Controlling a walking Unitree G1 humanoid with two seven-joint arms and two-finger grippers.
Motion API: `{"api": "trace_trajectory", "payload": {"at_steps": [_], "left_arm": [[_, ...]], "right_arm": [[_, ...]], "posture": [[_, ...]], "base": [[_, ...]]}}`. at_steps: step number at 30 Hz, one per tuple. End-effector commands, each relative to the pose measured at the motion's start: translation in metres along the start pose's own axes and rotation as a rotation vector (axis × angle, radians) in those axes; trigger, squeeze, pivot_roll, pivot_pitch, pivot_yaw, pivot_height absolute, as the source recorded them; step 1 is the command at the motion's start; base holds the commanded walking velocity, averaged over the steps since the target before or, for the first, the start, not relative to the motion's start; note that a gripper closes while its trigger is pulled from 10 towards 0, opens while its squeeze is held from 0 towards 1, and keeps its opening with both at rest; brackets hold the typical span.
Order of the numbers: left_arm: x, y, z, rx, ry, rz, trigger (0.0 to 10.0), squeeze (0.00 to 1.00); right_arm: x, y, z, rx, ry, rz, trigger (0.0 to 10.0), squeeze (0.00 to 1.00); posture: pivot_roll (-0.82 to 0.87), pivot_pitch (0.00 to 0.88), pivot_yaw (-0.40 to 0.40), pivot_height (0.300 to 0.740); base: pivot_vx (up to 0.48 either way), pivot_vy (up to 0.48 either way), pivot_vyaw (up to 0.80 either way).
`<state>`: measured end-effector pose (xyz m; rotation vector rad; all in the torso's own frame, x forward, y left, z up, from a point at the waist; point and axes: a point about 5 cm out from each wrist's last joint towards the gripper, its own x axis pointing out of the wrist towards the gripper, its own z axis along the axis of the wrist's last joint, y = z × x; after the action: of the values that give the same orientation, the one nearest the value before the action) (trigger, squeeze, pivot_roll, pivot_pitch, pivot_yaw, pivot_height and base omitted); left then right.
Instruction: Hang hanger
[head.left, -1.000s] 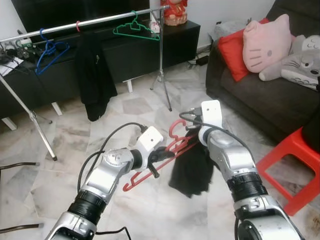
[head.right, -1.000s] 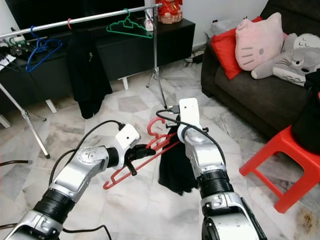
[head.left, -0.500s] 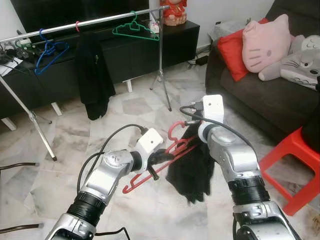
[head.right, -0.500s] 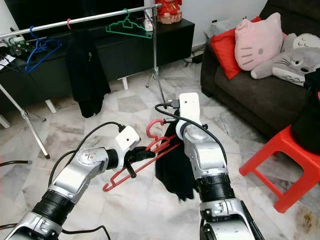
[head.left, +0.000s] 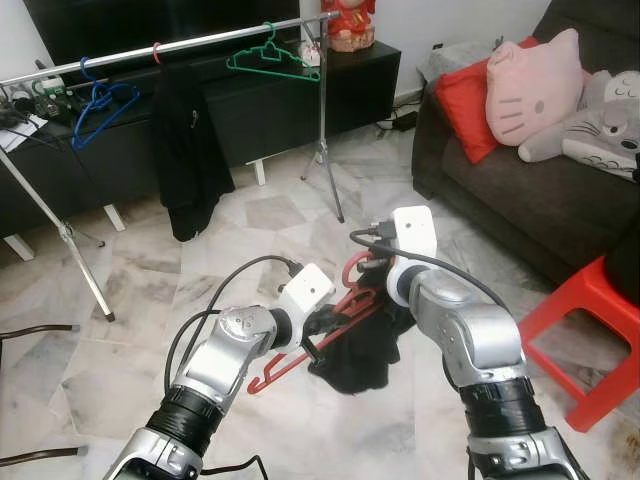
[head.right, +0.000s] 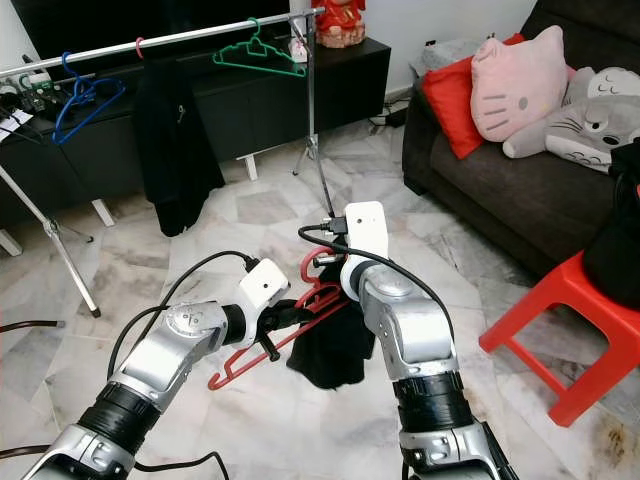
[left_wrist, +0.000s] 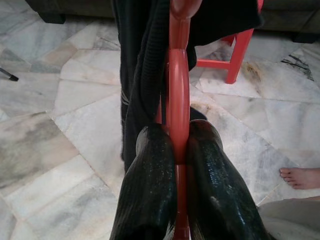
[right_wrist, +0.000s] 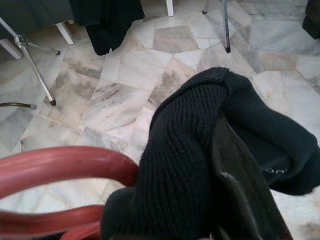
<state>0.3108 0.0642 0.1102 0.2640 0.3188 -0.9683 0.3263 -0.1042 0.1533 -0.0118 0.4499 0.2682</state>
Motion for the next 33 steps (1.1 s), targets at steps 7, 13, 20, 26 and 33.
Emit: {"api": "trace_trajectory", "payload": {"at_steps": [7,13,20,26,33], "left_arm": [[0.006,0.015,0.011,-0.004,-0.012,0.143,10.0,0.00],[0.006,0.021,0.017,-0.034,-0.047,0.200,10.0,0.00],[0.006,0.007,0.021,-0.011,-0.091,0.049,10.0,0.00],[0.006,0.008,0.022,-0.025,-0.119,0.057,10.0,0.00],[0.007,0.004,0.024,-0.015,-0.104,0.012,10.0,0.00]], "right_arm": [[-0.015,0.005,0.002,0.034,-0.021,0.028,10.0,0.00],[-0.018,-0.011,-0.009,0.111,0.008,-0.070,10.0,0.00],[-0.015,-0.010,-0.005,0.164,-0.011,-0.063,10.0,0.00],[-0.017,0.002,0.005,0.239,-0.034,0.025,10.0,0.00],[-0.018,-0.004,0.001,0.145,-0.018,-0.031,10.0,0.00]], "posture": [[-0.08,0.000,-0.014,0.727],[-0.09,0.000,-0.014,0.727],[-0.09,0.000,-0.012,0.727],[-0.09,0.000,-0.013,0.727],[-0.09,0.000,-0.014,0.727]], "base": [[0.000,0.000,0.00],[0.000,0.000,0.00],[0.000,0.000,0.00],[0.000,0.000,0.00],[0.000,0.000,0.00]]}}
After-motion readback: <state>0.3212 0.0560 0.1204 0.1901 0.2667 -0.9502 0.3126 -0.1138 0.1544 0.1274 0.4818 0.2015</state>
